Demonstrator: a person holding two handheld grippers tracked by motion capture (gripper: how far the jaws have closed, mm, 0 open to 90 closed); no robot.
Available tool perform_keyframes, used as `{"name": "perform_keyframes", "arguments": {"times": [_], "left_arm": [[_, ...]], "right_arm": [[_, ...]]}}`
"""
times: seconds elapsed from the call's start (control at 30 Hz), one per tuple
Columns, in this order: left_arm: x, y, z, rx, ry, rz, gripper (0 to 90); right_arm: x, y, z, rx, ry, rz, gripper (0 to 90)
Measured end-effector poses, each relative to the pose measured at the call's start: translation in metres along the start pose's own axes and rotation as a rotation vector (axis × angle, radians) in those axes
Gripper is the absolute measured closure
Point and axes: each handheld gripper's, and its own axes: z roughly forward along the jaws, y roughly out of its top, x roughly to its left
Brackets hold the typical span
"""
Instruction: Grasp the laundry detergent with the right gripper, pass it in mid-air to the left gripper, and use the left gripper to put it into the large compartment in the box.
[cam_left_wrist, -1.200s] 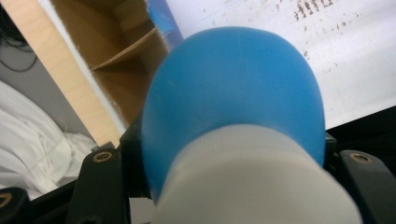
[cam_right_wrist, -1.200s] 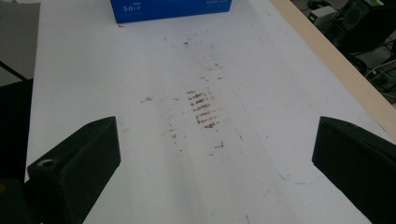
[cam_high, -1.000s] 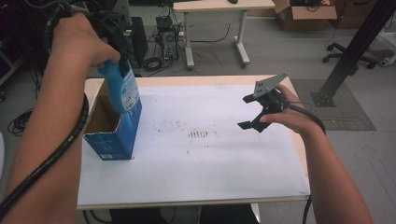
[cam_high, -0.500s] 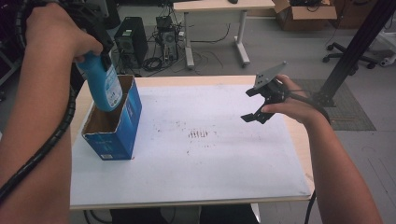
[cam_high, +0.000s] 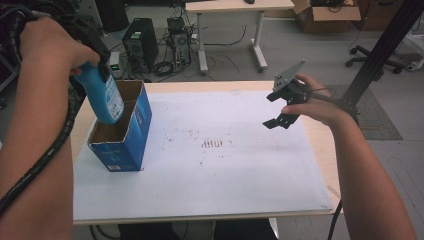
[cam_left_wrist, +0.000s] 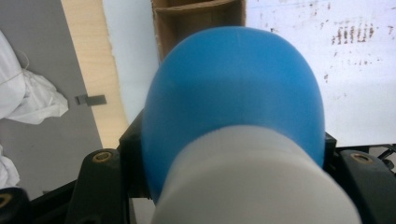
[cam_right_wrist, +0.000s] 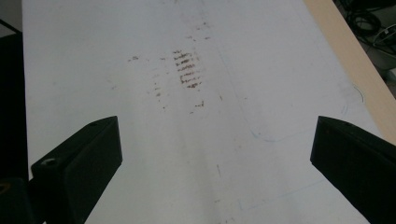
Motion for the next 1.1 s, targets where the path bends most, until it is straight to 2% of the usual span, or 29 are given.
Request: {"name": "perform_keyframes", "arguments": {"times": [0.2,0.37,0.5,0.67,0.8,0.93,1.1], "left_arm": [[0.004,0.004,0.017,0.013,-0.004,-0.005,38.6],[0.006,0.005,0.031,0.02,0.0,0.003,38.6],[0.01,0.005,0.042,0.019,-0.024,0.01,38.6],[0.011,0.005,0.056,0.025,-0.009,0.017,38.6],[0.011,0.005,0.068,0.02,0.0,-0.001,38.6],[0.008,0.004,0.08,0.018,0.027,0.004,38.6],[0.01,0.005,0.099,0.029,0.015,0.005,38.6]], "right_arm": [[-0.003,0.007,-0.003,0.077,0.01,-0.022,2.0],[-0.006,0.011,-0.003,0.121,0.027,-0.019,2.3],[-0.008,0.014,-0.001,0.158,0.032,-0.02,2.2],[-0.011,0.016,0.007,0.23,0.065,-0.021,2.9],[-0.011,0.018,0.012,0.257,0.085,-0.018,2.9],[-0.011,0.018,0.014,0.259,0.084,-0.017,2.8],[-0.01,0.016,0.015,0.263,0.09,-0.01,2.7]]}}
